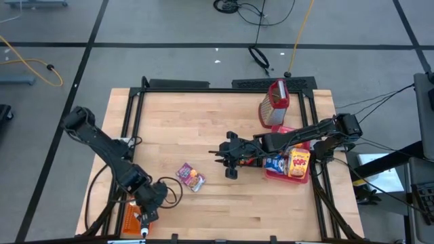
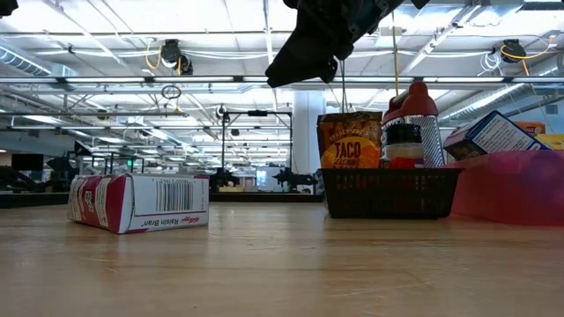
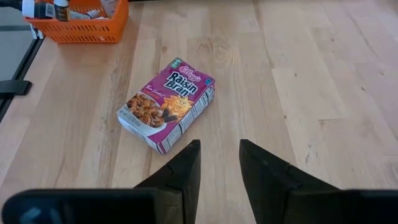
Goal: Pick & Place Kitchen Items
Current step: Put the small brown food coloring bottle into the orange bin, then put the purple cereal box into the red bin
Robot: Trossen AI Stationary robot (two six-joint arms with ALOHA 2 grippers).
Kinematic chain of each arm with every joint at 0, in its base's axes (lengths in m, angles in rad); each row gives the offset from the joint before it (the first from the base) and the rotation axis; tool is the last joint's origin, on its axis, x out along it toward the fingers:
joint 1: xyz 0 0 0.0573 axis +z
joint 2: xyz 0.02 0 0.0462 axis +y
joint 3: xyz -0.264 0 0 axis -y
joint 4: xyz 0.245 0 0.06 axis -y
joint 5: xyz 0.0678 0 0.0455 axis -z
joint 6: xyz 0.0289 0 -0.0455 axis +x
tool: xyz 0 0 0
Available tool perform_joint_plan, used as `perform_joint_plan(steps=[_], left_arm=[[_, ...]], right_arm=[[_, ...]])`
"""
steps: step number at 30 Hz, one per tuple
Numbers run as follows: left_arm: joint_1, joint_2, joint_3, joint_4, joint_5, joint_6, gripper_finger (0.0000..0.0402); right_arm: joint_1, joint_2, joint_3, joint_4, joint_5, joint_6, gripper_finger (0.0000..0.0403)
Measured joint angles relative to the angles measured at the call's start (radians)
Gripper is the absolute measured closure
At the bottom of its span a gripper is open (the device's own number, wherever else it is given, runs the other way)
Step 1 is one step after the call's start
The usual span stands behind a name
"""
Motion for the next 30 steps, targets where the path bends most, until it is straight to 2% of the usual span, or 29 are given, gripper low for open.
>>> perform_joint_plan(steps=[5,11,15,28,30], left_arm=[[-0.02,-0.027,0.0,-0.032,-0.007,-0.061,0.0376],[-0.043,-0.036,0.0,-0.162,-0.008,-0.191,0.0373],[-0.046,-0.036,0.0,-0.156,-0.018,-0.195,0.0364],[-0.045,-0.036,0.0,-0.14,-0.08,-0.186,0.0293],[-0.045,-0.036,0.0,-0.14,-0.08,-0.173,0.0286]], right_arm=[[0.0,0.0,0.0,0.0,0.0,-0.008,0.0298],[0.0,0.0,0.0,0.0,0.0,-0.008,0.0298],[0.0,0.0,0.0,0.0,0.0,-0.008,0.0298],[0.001,0.0,0.0,-0.005,-0.004,-0.008,0.029],[0.001,0.0,0.0,-0.004,-0.037,-0.008,0.0287]])
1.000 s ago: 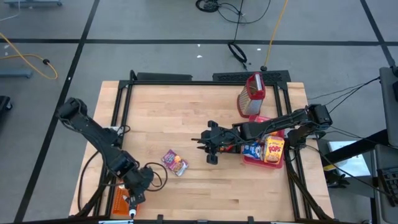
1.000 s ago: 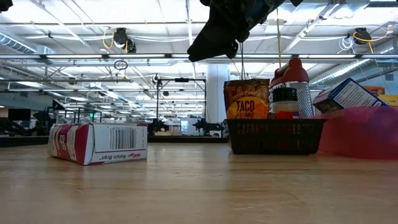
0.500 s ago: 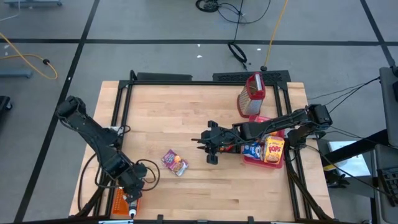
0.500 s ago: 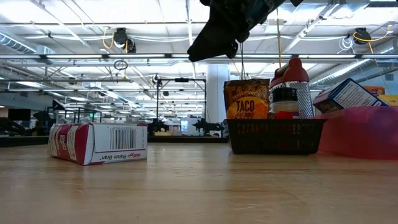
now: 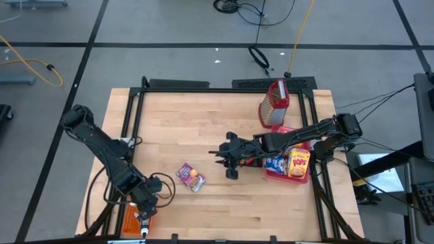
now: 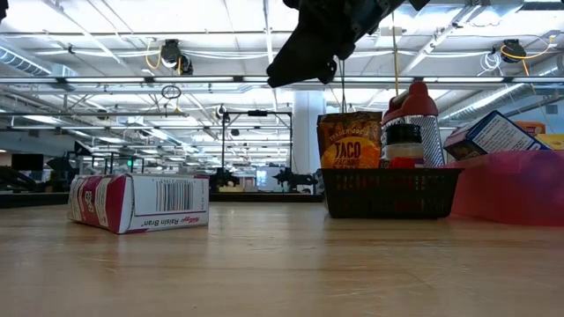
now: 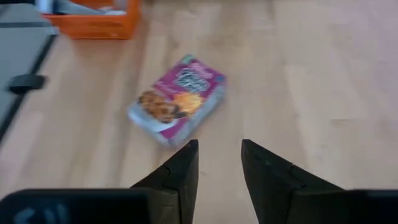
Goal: Pick & Place Kitchen Items
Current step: Put the purple cereal box into the red bin
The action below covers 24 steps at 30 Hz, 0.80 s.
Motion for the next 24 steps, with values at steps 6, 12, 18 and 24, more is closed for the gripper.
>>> perform_joint_plan(steps=[6,12,18,24], left_arm=[[0.027,0.0,0.0,0.018,-0.075,0.082,0.0278],[0.076,0.0,0.0,0.028,-0.16,0.205,0.0277],[0.122,0.0,0.0,0.062,-0.305,0.367,0.0277],[0.181,0.004,0.0,0.06,-0.38,0.429,0.0277]], right_arm=[[0.014,0.019,0.0,0.026,-0.071,0.0,0.0277],[0.041,0.075,0.002,0.101,-0.09,0.024,0.0264],[0.054,0.141,0.0,0.205,-0.102,0.033,0.025],[0.052,0.189,-0.001,0.262,-0.119,0.076,0.024]])
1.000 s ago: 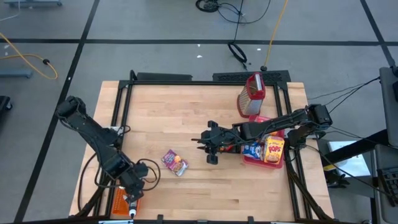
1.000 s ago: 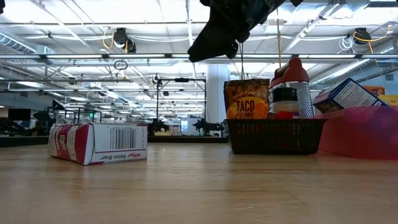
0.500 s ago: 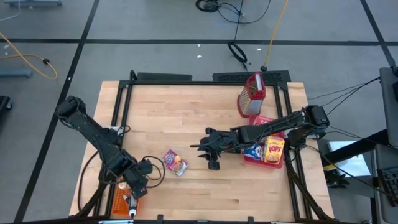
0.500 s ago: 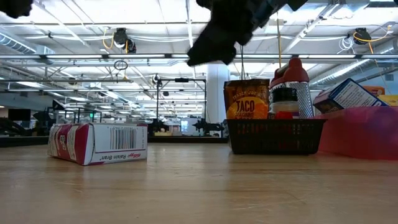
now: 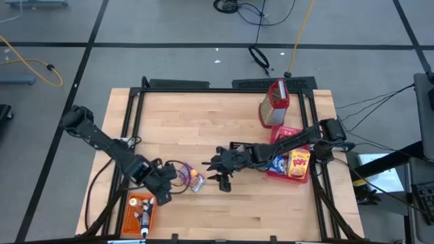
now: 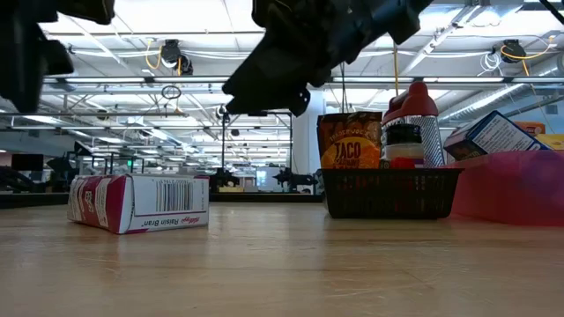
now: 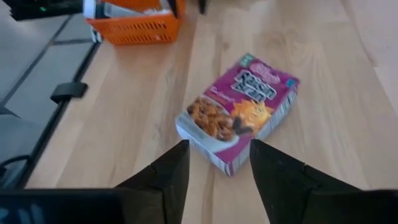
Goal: Pick & Place Kitchen Items
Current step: Put the purple cereal box into the red bin
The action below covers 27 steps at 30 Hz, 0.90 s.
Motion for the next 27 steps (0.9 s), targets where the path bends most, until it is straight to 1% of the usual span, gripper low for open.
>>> perform_joint_plan(steps=[5,12,17,21,27], left_arm=[[0.049,0.013,-0.018,-0.001,-0.038,0.025,0.0277],[0.134,0.019,-0.071,0.015,-0.039,0.011,0.0277],[0.196,0.019,-0.12,0.106,-0.037,0.056,0.0277],[0.245,0.019,-0.158,0.215,-0.005,0.089,0.0277],[0.295,0.019,-0.205,0.215,0.017,0.092,0.0277]], right_arm=[[0.0,0.003,0.0,0.041,-0.002,-0.003,0.0238],[0.0,0.003,0.0,0.045,0.0,-0.023,0.0238],[0.0,0.003,0.0,0.039,0.002,-0.026,0.0237],[0.0,0.003,0.0,0.037,0.003,-0.034,0.0238],[0.0,0.003,0.0,0.037,0.003,-0.049,0.0237]])
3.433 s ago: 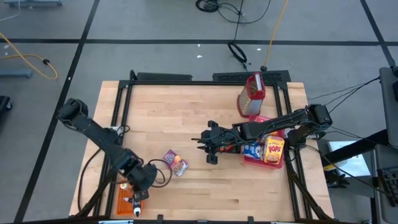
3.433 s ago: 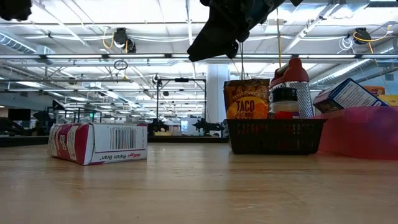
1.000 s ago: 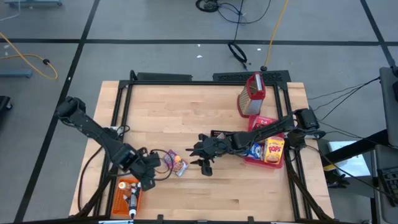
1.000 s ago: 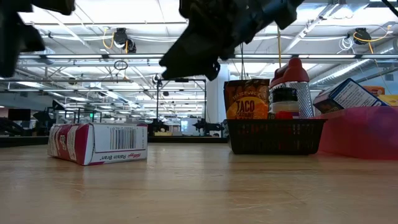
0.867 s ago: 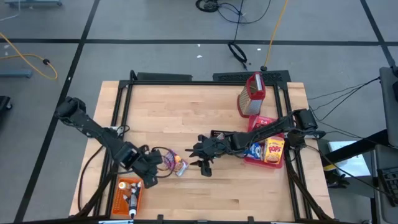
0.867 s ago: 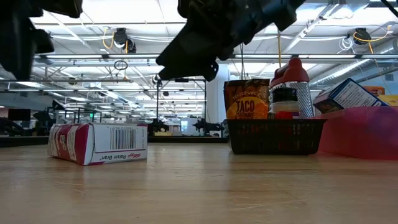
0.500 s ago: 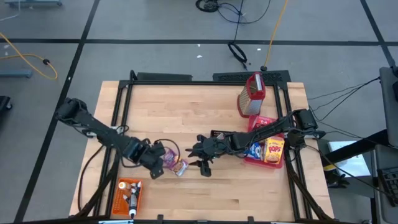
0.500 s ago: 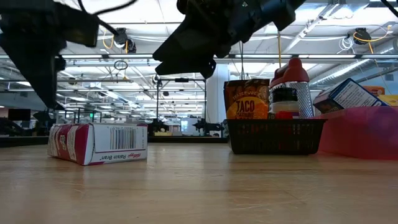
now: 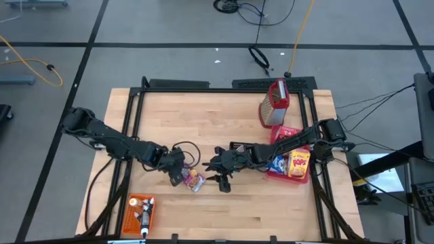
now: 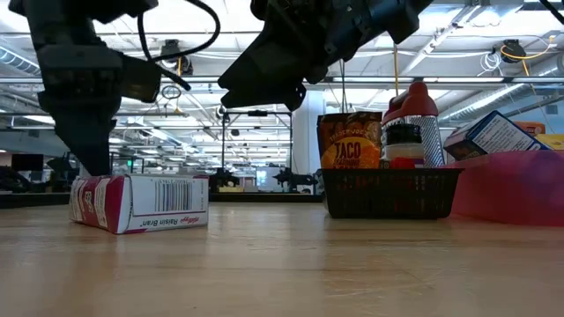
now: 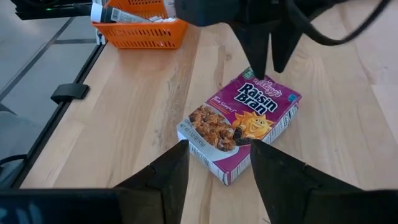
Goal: Pick & Place Kitchen Items
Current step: Put the purple cereal box into the red bin
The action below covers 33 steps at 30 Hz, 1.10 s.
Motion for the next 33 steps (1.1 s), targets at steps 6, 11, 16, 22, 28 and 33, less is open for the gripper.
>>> perform_joint_plan(steps=[6,11,16,22,28,33], left_arm=[[0.021,-0.001,-0.067,0.148,0.046,0.022,0.0277],[0.024,-0.001,-0.099,0.236,0.125,0.03,0.0293],[0.024,-0.001,-0.099,0.235,0.155,0.049,0.0383],[0.024,-0.001,-0.09,0.219,0.145,0.051,0.0399],[0.024,-0.001,-0.008,0.047,0.132,0.08,0.0401],[0.02,0.0,0.107,-0.04,0.109,0.15,0.0401]], right_arm=[[0.0,0.0,0.0,0.0,0.0,-0.004,0.024],[0.0,0.0,0.0,0.0,0.0,-0.008,0.024],[0.0,0.0,0.0,0.0,0.0,-0.012,0.0241],[0.0,0.0,0.001,0.0,0.0,-0.027,0.0243],[-0.001,0.0,0.001,0.0,0.0,-0.035,0.0243],[-0.014,0.0,0.001,0.0,0.0,-0.016,0.0241]])
